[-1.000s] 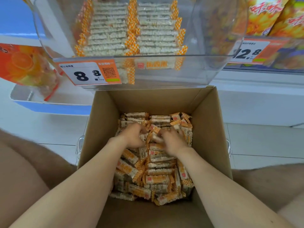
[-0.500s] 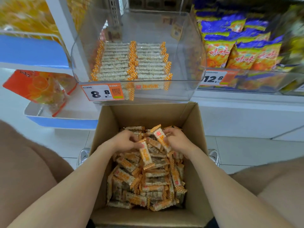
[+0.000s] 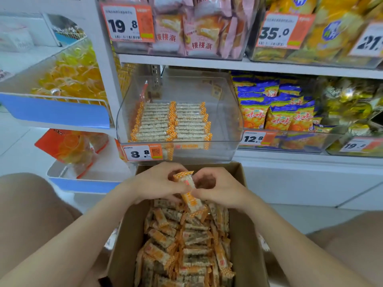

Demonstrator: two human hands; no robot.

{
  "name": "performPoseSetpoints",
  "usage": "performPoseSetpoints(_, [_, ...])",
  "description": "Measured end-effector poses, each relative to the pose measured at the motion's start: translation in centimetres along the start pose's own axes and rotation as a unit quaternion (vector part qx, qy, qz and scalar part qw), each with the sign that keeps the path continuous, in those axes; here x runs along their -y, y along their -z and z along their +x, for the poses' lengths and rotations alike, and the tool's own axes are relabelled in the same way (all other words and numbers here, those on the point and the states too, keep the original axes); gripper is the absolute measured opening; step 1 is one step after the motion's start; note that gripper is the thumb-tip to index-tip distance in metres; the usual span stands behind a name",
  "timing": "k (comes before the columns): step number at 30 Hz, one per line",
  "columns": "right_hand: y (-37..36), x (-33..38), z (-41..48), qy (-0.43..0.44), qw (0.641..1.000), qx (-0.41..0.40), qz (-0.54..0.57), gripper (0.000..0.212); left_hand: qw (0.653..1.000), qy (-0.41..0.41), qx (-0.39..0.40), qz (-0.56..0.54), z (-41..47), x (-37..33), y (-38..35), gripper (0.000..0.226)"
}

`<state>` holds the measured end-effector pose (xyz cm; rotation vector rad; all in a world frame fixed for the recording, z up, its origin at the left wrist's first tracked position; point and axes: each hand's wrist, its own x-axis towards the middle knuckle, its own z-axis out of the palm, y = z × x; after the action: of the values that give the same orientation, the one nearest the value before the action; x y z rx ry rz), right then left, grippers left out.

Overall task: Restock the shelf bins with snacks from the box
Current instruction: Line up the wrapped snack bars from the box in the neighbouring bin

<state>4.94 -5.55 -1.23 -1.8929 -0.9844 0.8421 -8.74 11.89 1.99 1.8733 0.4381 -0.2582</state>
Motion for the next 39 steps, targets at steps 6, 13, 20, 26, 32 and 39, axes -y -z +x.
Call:
performPoseSetpoints(6, [1.2,4.8,-1.7,0.114,0.992,-0.057,-0.023,0.035,0.983,-0.133,-0.129,0.004,-2.5,-4.1,1.9,0.023])
performPoseSetpoints(13, [5.9,8.2,2.1,0.206,0.949,-0.197,-0.136,0.046,0.917,-0.222,-0.311,0.114,-0.5,-4.1,4.9,0.024])
performPoseSetpoints(20, [9.0,7.4,8.6,0.088,0.882,-0.005,-0.462,0.046,0.891,-0.036,-0.266,0.365,1.9,-2.9,5.4,0.032])
performPoseSetpoints(26, [9.6,7.7,12.5,0.031,0.915,0.136,-0.378,0.043,0.921,-0.057,-0.219,0.318,3.1,-3.1,6.1,0.041])
performPoseSetpoints(32, [8.7,8.0,13.8,0.000,0.907,0.135,-0.399,0.055,0.910,-0.021,-0.135,0.392,3.6,-3.6,6.2,0.044])
performPoseSetpoints(39, [9.7,8.3,12.4,-0.031,0.920,0.043,-0.388,0.021,0.897,0.010,-0.127,0.423,3.4,-3.5,5.9,0.060])
